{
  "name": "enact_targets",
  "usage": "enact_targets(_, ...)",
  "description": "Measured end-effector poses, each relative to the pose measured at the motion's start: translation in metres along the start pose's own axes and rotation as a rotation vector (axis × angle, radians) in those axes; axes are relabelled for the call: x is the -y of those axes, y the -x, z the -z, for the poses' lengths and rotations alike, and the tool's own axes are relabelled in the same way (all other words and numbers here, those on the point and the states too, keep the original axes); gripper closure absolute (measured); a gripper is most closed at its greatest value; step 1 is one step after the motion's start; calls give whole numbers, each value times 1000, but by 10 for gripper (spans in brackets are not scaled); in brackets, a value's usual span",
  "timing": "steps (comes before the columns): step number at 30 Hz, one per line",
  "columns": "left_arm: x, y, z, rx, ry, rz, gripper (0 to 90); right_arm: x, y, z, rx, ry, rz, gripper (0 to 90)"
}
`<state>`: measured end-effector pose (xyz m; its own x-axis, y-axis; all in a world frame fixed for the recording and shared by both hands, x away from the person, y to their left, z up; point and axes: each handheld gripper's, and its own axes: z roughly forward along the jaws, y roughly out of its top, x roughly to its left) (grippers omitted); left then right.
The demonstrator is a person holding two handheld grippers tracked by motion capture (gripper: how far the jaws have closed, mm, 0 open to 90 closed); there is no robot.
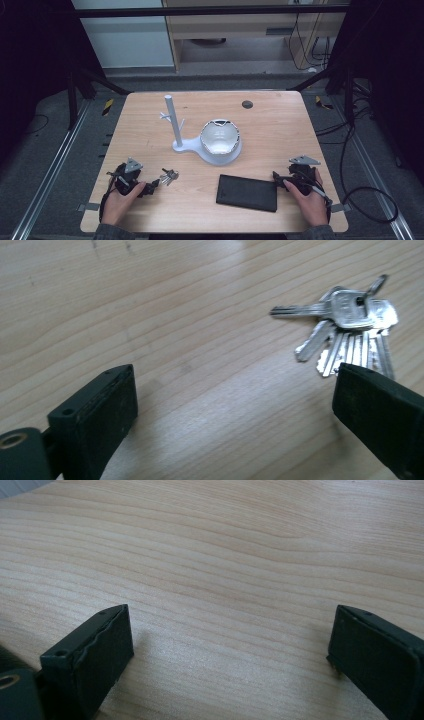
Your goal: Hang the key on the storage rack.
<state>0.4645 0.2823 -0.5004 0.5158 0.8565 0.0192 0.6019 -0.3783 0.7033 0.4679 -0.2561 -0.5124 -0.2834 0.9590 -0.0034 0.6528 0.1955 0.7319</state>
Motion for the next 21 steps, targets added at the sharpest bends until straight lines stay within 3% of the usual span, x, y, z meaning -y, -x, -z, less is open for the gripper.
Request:
enact_targets(2,-1,4,4,5,11,-22,35,0,0,0,0,0,3,43)
enact_targets(6,-3,11,10,24,22,-24,35,2,-2,2,-8,0,5,43)
enact_targets(11,-5,28,15,51,6,-81,52,2,-2,2,-10,1,9,43)
enact_targets(16,-16,51,13,80,-19,-178,46,2,-2,2,-11,1,10,43)
enact_targets(21,-31,75,4,101,-119,-304,53,2,-2,2,-11,1,10,43)
